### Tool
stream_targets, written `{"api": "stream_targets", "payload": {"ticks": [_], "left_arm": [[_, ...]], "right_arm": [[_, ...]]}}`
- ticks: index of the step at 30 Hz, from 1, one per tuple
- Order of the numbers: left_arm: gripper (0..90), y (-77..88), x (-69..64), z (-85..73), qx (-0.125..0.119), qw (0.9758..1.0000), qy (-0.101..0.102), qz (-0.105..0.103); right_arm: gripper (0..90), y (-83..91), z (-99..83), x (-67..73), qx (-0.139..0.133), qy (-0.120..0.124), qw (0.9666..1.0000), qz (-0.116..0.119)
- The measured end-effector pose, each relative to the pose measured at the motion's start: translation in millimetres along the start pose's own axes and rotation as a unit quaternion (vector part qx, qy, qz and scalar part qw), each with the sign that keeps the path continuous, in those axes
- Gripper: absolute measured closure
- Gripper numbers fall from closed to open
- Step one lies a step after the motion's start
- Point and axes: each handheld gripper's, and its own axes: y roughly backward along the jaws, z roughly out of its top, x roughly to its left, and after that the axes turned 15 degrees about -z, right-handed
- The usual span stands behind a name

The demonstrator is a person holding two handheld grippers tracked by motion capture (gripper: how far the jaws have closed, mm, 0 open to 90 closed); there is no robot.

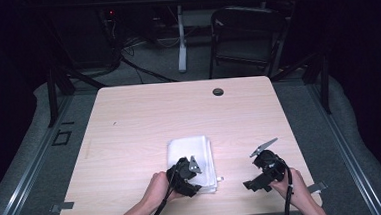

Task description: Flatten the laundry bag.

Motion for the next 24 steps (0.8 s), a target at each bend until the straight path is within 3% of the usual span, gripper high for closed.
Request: {"api": "stream_targets", "payload": {"ticks": [3, 13, 14, 17, 21, 24], "left_arm": [[48.9, 1.1, 1.4, -0.5, -0.004, 1.0, 0.002, -0.006], [62.3, 4.5, 7.3, -0.2, -0.004, 0.9993, 0.007, -0.036], [62.9, 4.9, 8.5, -0.8, -0.007, 0.9992, 0.009, -0.038], [67.7, 6.9, 10.4, -2.6, -0.022, 0.9985, 0.015, -0.048], [68.4, 9.1, 11.6, -3.2, -0.023, 0.9983, 0.012, -0.052], [68.4, 9.9, 11.6, -3.1, -0.024, 0.9982, 0.012, -0.053]], "right_arm": [[2.9, -0.2, 0.2, 2.2, -0.003, -0.003, 1.0, 0.005], [6.7, 1.2, 4.8, 11.1, -0.003, 0.019, 0.9998, 0.004], [7.6, 0.9, 5.3, 13.0, -0.007, 0.014, 0.9998, 0.009], [8.9, 1.0, 9.9, 19.6, -0.009, 0.031, 0.9994, 0.014], [9.4, -0.3, 13.4, 27.2, -0.013, 0.039, 0.9989, 0.022], [9.5, 0.7, 13.9, 28.0, -0.011, 0.047, 0.9987, 0.015]]}}
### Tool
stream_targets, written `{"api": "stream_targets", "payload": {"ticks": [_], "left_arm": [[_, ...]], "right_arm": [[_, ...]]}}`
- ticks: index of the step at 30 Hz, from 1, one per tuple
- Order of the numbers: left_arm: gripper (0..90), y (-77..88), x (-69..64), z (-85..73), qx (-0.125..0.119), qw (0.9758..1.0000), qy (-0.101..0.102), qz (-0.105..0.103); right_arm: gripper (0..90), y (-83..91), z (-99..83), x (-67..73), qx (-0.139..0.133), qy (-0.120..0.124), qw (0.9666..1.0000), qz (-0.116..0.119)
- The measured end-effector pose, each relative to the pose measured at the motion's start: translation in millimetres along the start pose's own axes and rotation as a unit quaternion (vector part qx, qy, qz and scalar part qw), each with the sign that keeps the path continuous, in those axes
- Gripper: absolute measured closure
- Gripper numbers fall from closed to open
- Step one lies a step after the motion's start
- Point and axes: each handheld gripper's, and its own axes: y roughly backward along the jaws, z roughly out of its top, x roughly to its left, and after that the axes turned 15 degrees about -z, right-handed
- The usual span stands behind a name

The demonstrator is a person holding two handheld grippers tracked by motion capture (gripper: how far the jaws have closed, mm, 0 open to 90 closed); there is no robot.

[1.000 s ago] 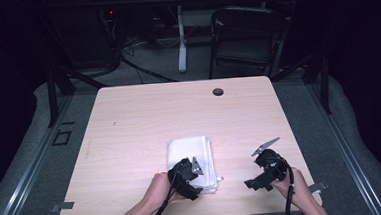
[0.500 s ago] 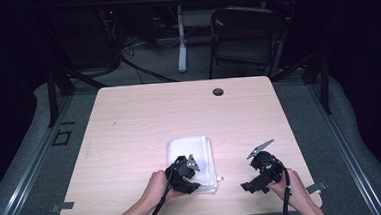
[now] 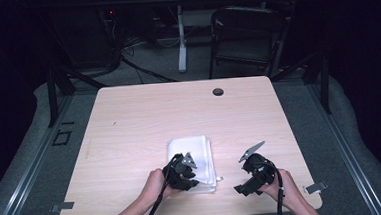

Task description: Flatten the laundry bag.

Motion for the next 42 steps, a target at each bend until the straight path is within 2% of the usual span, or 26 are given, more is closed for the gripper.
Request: {"api": "stream_targets", "payload": {"ticks": [1, 8, 10, 11, 17, 23, 25, 26, 27, 29, 31, 32, 33, 36, 38, 39, 41, 42], "left_arm": [[68.2, 1.6, 0.7, 0.2, -0.001, 1.0, 0.003, -0.007], [64.3, 4.3, 0.0, 1.4, 0.002, 1.0, -0.003, -0.006], [67.8, 3.8, 0.5, 1.4, 0.012, 0.9999, -0.005, -0.003], [71.0, 3.6, 0.7, 1.2, 0.01, 0.9999, -0.003, -0.003], [80.2, 8.6, 0.9, -0.5, -0.015, 0.9999, 0.002, 0.005], [84.8, 12.3, -1.5, -0.5, -0.033, 0.9994, -0.003, 0.011], [85.1, 13.6, -2.3, -0.1, -0.04, 0.9991, -0.004, 0.01], [85.1, 14.3, -2.6, 0.2, -0.042, 0.9991, -0.006, 0.01], [85.2, 14.9, -2.8, 0.2, -0.046, 0.9989, -0.007, 0.01], [85.1, 17.8, -3.7, -0.3, -0.053, 0.9985, -0.007, 0.011], [85.2, 19.6, -4.6, -0.6, -0.055, 0.9983, -0.01, 0.014], [85.2, 20.0, -4.7, -0.5, -0.056, 0.9983, -0.011, 0.014], [85.3, 20.0, -4.7, -0.5, -0.056, 0.9983, -0.011, 0.014], [85.2, 20.0, -3.8, -1.1, -0.06, 0.9981, -0.008, 0.012], [85.3, 20.4, -3.1, -1.3, -0.061, 0.9981, -0.009, 0.01], [85.3, 20.5, -2.3, -1.4, -0.063, 0.9979, -0.008, 0.011], [85.3, 20.7, -2.1, -1.4, -0.064, 0.9979, -0.008, 0.01], [85.3, 20.9, -2.3, -1.4, -0.065, 0.9978, -0.008, 0.011]], "right_arm": [[9.8, 0.5, 0.0, 0.2, -0.002, 0.0, 1.0, 0.001], [11.0, -0.5, -0.2, -0.9, -0.002, -0.008, 1.0, 0.002], [11.6, -0.7, -0.5, -0.7, 0.0, -0.009, 0.9999, 0.004], [12.2, 0.2, 0.3, -0.9, 0.002, -0.001, 1.0, -0.004], [15.4, -1.4, 2.0, 4.5, 0.007, 0.006, 1.0, 0.003], [24.6, -0.5, 2.4, 4.8, 0.001, 0.006, 1.0, 0.001], [33.6, -0.9, 6.7, 8.7, -0.008, 0.01, 0.9999, -0.004], [33.6, -0.9, 6.7, 8.7, -0.008, 0.01, 0.9999, -0.004], [37.7, -1.6, 8.9, 11.1, -0.016, 0.006, 0.9998, -0.003], [57.0, -0.7, 17.1, 17.7, -0.029, 0.009, 0.9995, -0.003], [69.6, 0.7, 22.8, 27.9, -0.047, 0.022, 0.9987, 0.0], [75.7, 0.8, 24.3, 31.4, -0.051, 0.021, 0.9985, 0.001], [78.8, -0.4, 27.7, 35.5, -0.056, 0.035, 0.9978, -0.001], [86.4, -4.0, 34.5, 44.4, -0.071, 0.046, 0.9964, -0.003], [87.8, -5.0, 37.1, 46.6, -0.073, 0.054, 0.9959, -0.004], [90.0, -9.8, 40.8, 50.7, -0.089, 0.057, 0.9944, 0.001], [90.0, -11.8, 41.9, 51.4, -0.09, 0.061, 0.994, 0.005], [90.0, -18.4, 44.5, 54.2, -0.094, 0.066, 0.9934, 0.009]]}}
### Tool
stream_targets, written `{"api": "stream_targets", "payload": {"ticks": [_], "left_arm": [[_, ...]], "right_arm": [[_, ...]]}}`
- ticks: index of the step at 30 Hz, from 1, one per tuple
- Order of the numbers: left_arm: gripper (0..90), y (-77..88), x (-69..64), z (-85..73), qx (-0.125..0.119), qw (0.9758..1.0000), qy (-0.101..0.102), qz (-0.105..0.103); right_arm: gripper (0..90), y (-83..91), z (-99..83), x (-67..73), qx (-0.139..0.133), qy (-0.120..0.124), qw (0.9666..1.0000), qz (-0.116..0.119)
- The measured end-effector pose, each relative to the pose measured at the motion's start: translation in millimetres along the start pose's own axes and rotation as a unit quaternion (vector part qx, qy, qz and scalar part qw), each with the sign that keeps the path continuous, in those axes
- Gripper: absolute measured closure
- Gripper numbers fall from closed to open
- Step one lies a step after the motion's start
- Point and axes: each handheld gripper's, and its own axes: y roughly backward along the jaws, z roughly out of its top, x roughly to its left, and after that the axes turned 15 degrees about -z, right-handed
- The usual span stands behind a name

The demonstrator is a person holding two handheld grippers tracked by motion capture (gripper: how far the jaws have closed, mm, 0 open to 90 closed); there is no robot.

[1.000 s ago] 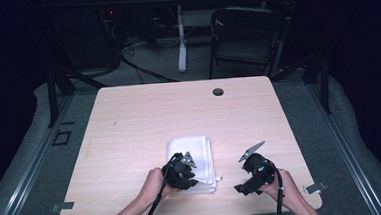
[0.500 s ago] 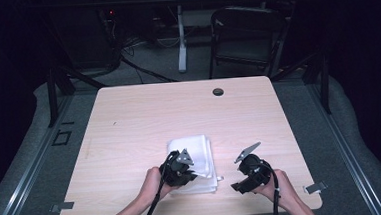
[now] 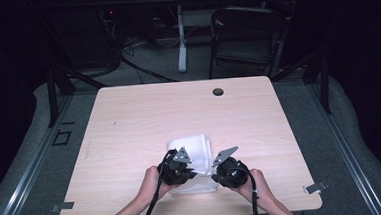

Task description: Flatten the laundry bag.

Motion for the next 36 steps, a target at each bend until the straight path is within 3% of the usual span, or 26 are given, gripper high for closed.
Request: {"api": "stream_targets", "payload": {"ticks": [5, 8, 14, 36], "left_arm": [[85.3, 1.3, -1.2, -0.2, -0.003, 1.0, -0.003, 0.004], [85.4, 3.5, -1.3, -0.5, -0.004, 0.9999, -0.007, 0.007], [85.4, 8.4, -1.7, -1.2, -0.017, 0.9997, -0.01, 0.014], [86.6, 40.7, -9.9, -14.0, -0.077, 0.9961, -0.005, 0.041]], "right_arm": [[90.0, -16.0, 1.0, 4.4, 0.01, 0.008, 0.9999, 0.009], [90.0, -24.1, 0.2, 7.7, 0.037, 0.01, 0.9993, 0.007], [90.0, -24.8, -1.5, 3.0, 0.047, -0.008, 0.9987, 0.018], [90.0, -20.3, -5.4, -3.1, 0.079, -0.03, 0.9964, 0.007]]}}
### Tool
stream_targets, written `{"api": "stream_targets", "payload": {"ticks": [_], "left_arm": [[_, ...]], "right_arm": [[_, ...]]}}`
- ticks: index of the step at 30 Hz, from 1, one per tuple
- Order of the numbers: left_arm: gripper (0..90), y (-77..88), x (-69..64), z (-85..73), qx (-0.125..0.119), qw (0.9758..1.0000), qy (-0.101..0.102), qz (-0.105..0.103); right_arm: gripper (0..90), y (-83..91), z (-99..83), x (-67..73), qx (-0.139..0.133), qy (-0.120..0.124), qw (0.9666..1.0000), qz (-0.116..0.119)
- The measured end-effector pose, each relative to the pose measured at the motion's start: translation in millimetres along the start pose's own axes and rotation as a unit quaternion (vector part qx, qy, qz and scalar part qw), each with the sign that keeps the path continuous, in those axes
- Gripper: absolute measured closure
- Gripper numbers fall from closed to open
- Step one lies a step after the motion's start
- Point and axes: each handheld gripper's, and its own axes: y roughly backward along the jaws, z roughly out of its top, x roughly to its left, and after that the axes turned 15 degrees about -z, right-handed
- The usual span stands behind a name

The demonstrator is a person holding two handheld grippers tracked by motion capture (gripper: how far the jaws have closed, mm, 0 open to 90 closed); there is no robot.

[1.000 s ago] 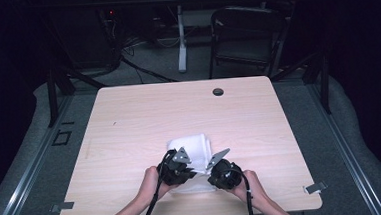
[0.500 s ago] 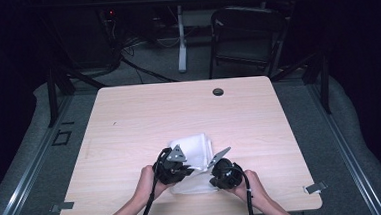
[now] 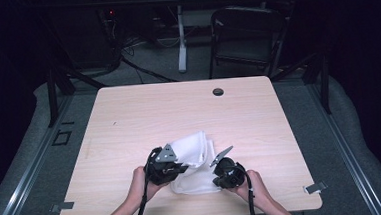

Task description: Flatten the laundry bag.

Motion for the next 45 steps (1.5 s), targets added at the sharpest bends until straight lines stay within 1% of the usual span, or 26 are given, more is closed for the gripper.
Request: {"api": "stream_targets", "payload": {"ticks": [2, 6, 7, 9, 10, 11, 14, 15, 20, 21, 22, 23, 24, 26, 32, 33, 34, 37, 38, 39, 40, 41, 42, 43, 44, 45], "left_arm": [[86.7, 3.2, -0.6, -0.9, -0.006, 0.9999, -0.003, 0.01], [86.7, 8.6, -0.7, -3.0, -0.012, 0.9998, 0.001, 0.016], [86.8, 10.1, -0.8, -4.1, -0.015, 0.9998, 0.001, 0.017], [86.9, 13.3, -0.8, -6.3, -0.017, 0.9996, 0.003, 0.021], [86.9, 14.5, -0.4, -7.7, -0.024, 0.9994, 0.004, 0.023], [86.9, 16.8, 0.6, -9.7, -0.028, 0.9993, 0.009, 0.024], [86.9, 18.9, 1.7, -11.5, -0.033, 0.999, 0.016, 0.025], [86.9, 20.6, 2.3, -12.1, -0.031, 0.9991, 0.015, 0.025], [86.9, 26.8, 2.8, -18.5, -0.038, 0.9984, 0.028, 0.033], [86.9, 28.4, 3.6, -19.9, -0.041, 0.9983, 0.027, 0.032], [86.9, 29.5, 3.9, -21.5, -0.046, 0.998, 0.028, 0.034], [86.9, 31.0, 4.1, -22.7, -0.047, 0.9978, 0.028, 0.037], [86.9, 31.6, 4.6, -23.7, -0.048, 0.9977, 0.029, 0.036], [86.9, 33.1, 5.1, -25.4, -0.049, 0.9976, 0.031, 0.04], [87.2, 33.4, 4.4, -26.0, -0.047, 0.9975, 0.029, 0.045], [87.2, 34.0, 4.6, -26.0, -0.044, 0.9977, 0.031, 0.041], [87.2, 34.0, 4.9, -26.0, -0.039, 0.9978, 0.03, 0.043], [87.2, 34.7, 6.2, -27.7, -0.038, 0.9978, 0.037, 0.039], [87.2, 34.7, 6.4, -28.9, -0.042, 0.9975, 0.04, 0.04], [87.2, 34.8, 6.8, -28.9, -0.04, 0.9976, 0.042, 0.038], [87.2, 34.6, 7.2, -29.1, -0.04, 0.9976, 0.043, 0.038], [87.2, 34.2, 7.3, -29.2, -0.04, 0.9975, 0.045, 0.036], [87.3, 33.6, 7.1, -29.0, -0.037, 0.9977, 0.044, 0.035], [87.3, 33.2, 6.3, -29.3, -0.037, 0.9977, 0.044, 0.036], [87.2, 33.2, 6.1, -29.4, -0.036, 0.9978, 0.044, 0.036], [87.3, 32.9, 6.0, -29.8, -0.039, 0.9975, 0.042, 0.041]], "right_arm": [[90.0, 0.7, -1.7, -0.5, 0.002, -0.007, 1.0, -0.002], [90.0, 2.1, -4.1, -2.7, 0.007, -0.01, 0.9999, -0.001], [90.0, 3.2, -5.8, -4.6, 0.012, -0.011, 0.9999, -0.002], [90.0, 3.1, -6.8, -4.8, 0.009, -0.016, 0.9998, -0.002], [90.0, 3.7, -7.6, -5.6, 0.012, -0.016, 0.9998, -0.002], [90.0, 3.5, -9.0, -6.7, 0.009, -0.022, 0.9997, 0.002], [90.0, 3.4, -9.5, -7.3, 0.009, -0.025, 0.9996, 0.002], [90.0, 3.7, -9.4, -6.9, 0.011, -0.024, 0.9997, -0.001], [90.0, 4.7, -9.3, -5.1, 0.015, -0.024, 0.9996, -0.009], [90.0, 4.0, -9.5, -3.8, 0.008, -0.032, 0.9994, -0.005], [90.0, 4.4, -9.4, -3.6, 0.012, -0.031, 0.9994, -0.011], [90.0, 5.6, -8.7, -3.4, 0.021, -0.023, 0.9993, -0.02], [90.0, 5.6, -8.7, -3.4, 0.021, -0.023, 0.9993, -0.02], [90.0, 5.9, -8.9, -1.4, 0.02, -0.023, 0.9991, -0.028], [90.0, 8.0, -11.9, -2.0, 0.027, -0.033, 0.9984, -0.037], [90.0, 8.0, -11.9, -2.0, 0.027, -0.033, 0.9984, -0.037], [90.0, 8.7, -12.9, -1.5, 0.029, -0.036, 0.9981, -0.042], [90.0, 9.3, -13.2, -1.0, 0.032, -0.037, 0.9979, -0.042], [90.0, 9.2, -12.5, -0.5, 0.03, -0.037, 0.9982, -0.038], [90.0, 10.0, -11.0, -0.9, 0.031, -0.03, 0.9984, -0.036], [89.1, 10.0, -9.3, -0.3, 0.014, -0.035, 0.9989, -0.029], [89.0, 9.6, -3.1, 1.8, -0.014, -0.018, 0.9993, -0.028], [89.1, 7.6, 0.3, 2.7, -0.02, -0.01, 0.9991, -0.035], [89.1, 7.6, 0.3, 2.7, -0.02, -0.01, 0.9991, -0.035], [89.5, 4.1, 3.1, 4.6, -0.025, -0.003, 0.999, -0.036], [90.0, -0.9, 4.9, 6.0, -0.022, 0.0, 0.9989, -0.04]]}}
